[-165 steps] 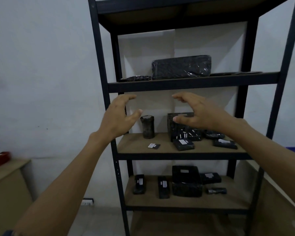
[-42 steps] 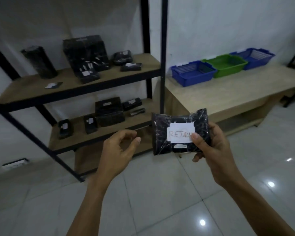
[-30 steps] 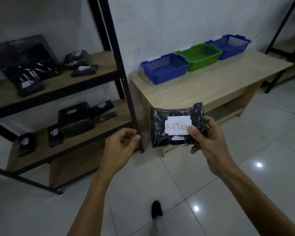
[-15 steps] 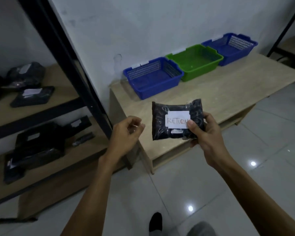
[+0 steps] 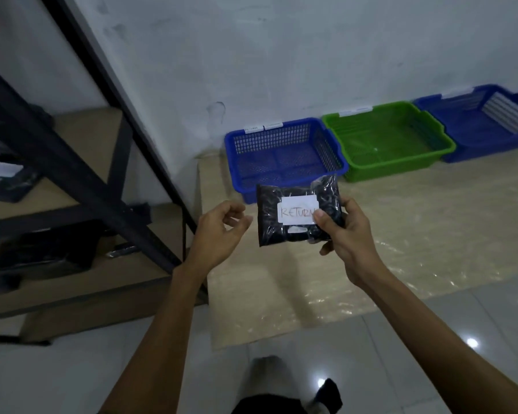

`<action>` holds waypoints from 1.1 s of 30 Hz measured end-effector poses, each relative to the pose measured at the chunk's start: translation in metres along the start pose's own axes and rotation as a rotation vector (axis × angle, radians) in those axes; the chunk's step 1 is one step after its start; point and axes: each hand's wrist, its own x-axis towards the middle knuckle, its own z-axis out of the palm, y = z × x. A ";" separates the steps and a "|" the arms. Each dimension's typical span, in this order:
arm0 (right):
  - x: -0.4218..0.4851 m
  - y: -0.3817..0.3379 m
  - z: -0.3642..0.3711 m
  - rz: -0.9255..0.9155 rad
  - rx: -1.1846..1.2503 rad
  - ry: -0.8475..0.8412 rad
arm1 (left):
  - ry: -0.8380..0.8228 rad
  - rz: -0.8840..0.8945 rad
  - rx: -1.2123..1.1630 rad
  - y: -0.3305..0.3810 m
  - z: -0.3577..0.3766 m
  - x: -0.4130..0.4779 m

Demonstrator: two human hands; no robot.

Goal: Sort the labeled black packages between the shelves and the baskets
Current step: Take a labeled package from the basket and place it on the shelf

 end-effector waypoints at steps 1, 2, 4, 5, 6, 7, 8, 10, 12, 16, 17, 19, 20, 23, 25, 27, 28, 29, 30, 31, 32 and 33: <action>0.014 -0.001 -0.001 0.002 -0.003 -0.016 | 0.019 -0.013 -0.007 0.000 0.004 0.009; 0.029 0.000 0.000 0.008 -0.005 -0.032 | 0.036 -0.024 -0.009 -0.002 0.007 0.019; 0.057 0.003 0.002 0.029 -0.017 -0.054 | 0.060 -0.037 0.008 -0.008 0.014 0.042; 0.072 0.004 0.004 0.031 -0.029 -0.062 | 0.074 -0.041 0.021 -0.013 0.018 0.054; 0.088 0.005 0.007 0.030 -0.045 -0.066 | 0.085 -0.048 0.030 -0.017 0.022 0.068; 0.102 0.008 0.009 0.031 -0.061 -0.059 | 0.093 -0.060 0.034 -0.023 0.027 0.082; 0.117 0.010 0.012 0.034 -0.073 -0.046 | 0.097 -0.072 0.038 -0.028 0.032 0.096; 0.146 0.015 0.021 0.040 -0.085 -0.040 | 0.102 -0.071 0.059 -0.040 0.038 0.124; 0.177 0.019 0.031 0.063 -0.123 -0.048 | 0.122 -0.044 0.116 -0.052 0.042 0.151; 0.231 0.027 0.051 0.112 -0.164 -0.040 | 0.139 -0.008 0.277 -0.073 0.052 0.192; 0.242 0.029 0.055 0.130 -0.158 -0.033 | 0.128 -0.016 0.314 -0.079 0.054 0.200; 0.263 0.036 0.063 0.165 -0.163 -0.038 | 0.111 -0.052 0.370 -0.089 0.057 0.215; 0.273 0.041 0.068 0.182 -0.176 -0.045 | 0.107 -0.080 0.392 -0.094 0.059 0.222; 0.301 0.054 0.080 0.230 -0.217 -0.061 | 0.066 -0.238 0.408 -0.105 0.064 0.239; 0.317 0.064 0.088 0.247 -0.225 -0.074 | 0.017 -0.349 0.339 -0.109 0.068 0.246; 0.332 0.076 0.094 0.256 -0.231 -0.091 | -0.005 -0.381 0.275 -0.112 0.072 0.249; 0.339 0.082 0.098 0.262 -0.237 -0.099 | -0.006 -0.384 0.261 -0.114 0.074 0.250; 0.345 0.087 0.101 0.271 -0.243 -0.105 | 0.001 -0.400 0.253 -0.113 0.077 0.250; 0.352 0.093 0.106 0.280 -0.244 -0.106 | 0.017 -0.419 0.243 -0.114 0.079 0.249; 0.358 0.098 0.111 0.290 -0.232 -0.103 | 0.038 -0.433 0.230 -0.115 0.083 0.249; 0.364 0.104 0.115 0.301 -0.212 -0.098 | 0.057 -0.442 0.220 -0.116 0.085 0.249; 0.369 0.110 0.120 0.311 -0.196 -0.089 | 0.067 -0.445 0.213 -0.117 0.088 0.250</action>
